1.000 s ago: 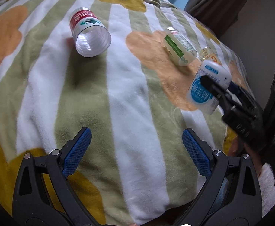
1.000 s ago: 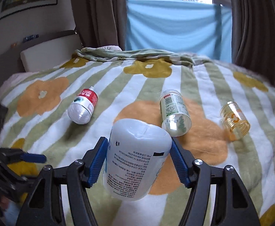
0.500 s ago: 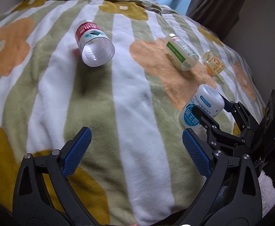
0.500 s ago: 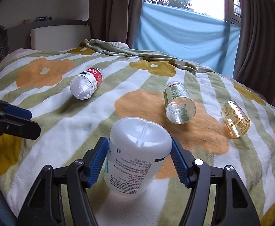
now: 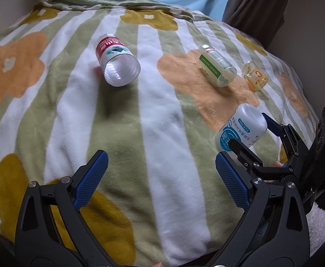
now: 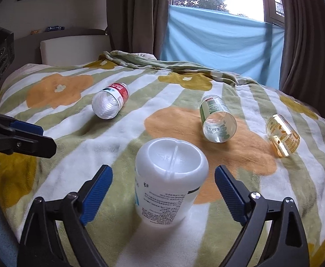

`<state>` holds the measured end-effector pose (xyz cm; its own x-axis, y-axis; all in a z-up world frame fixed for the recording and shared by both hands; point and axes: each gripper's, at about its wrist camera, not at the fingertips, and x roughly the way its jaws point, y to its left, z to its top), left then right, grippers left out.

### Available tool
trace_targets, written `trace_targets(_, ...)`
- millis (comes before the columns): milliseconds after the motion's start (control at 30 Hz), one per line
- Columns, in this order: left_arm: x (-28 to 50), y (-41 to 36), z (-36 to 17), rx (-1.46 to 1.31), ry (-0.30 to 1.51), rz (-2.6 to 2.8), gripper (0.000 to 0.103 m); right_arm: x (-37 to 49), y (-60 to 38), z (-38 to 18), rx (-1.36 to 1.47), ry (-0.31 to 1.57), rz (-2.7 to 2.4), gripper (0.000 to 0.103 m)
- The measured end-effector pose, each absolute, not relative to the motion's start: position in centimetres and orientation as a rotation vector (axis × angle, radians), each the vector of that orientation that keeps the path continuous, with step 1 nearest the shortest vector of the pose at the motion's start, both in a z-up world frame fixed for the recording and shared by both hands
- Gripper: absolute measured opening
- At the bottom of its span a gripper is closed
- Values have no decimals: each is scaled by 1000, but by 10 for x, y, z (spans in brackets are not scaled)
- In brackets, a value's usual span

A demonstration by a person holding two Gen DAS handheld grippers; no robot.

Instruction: Flip cup upside down

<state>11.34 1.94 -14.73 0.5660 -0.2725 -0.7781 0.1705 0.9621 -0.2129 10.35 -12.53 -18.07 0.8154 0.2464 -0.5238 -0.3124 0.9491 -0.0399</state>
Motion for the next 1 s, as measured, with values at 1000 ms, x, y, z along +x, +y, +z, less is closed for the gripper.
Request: trace_targets(1000, 6, -3, 6, -10, 246, -114, 97, -6, -184, -3, -9, 216, -71, 103)
